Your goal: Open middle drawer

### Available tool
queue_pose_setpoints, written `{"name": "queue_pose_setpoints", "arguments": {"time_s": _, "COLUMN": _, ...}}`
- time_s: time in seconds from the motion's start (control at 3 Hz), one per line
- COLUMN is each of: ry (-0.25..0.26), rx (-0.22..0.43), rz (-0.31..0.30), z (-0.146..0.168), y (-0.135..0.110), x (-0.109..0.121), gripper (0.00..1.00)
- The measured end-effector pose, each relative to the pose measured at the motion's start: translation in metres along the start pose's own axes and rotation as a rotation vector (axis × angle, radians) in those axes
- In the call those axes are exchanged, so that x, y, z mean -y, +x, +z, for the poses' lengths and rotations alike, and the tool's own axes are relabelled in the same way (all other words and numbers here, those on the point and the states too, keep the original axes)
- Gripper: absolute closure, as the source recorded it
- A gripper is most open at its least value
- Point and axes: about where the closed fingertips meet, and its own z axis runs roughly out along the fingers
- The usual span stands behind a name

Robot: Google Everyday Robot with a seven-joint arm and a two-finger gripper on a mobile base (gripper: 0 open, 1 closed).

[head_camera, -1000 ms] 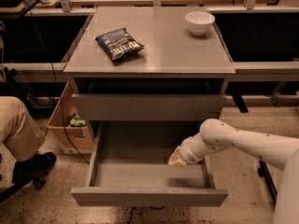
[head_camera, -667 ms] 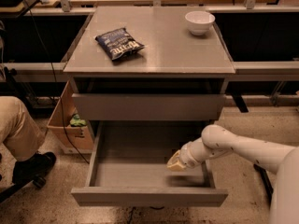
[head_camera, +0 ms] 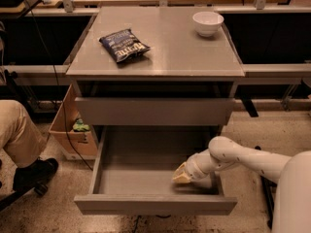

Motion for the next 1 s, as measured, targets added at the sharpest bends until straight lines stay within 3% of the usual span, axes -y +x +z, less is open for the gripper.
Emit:
{"name": "queue_pose_setpoints", "arguments": {"time_s": 0.67, "ry": -0.140, "rx": -0.074, "rz": -0.028, "z": 0.030, "y": 0.003, "x": -0.019, "gripper": 1.00}}
{"name": "queue_pose_setpoints", "arguments": {"time_s": 1.0, "ry": -0.189, "rx": -0.105, "rz": -0.023, "z": 0.030, "y": 0.014, "x": -0.035, "gripper": 1.00}}
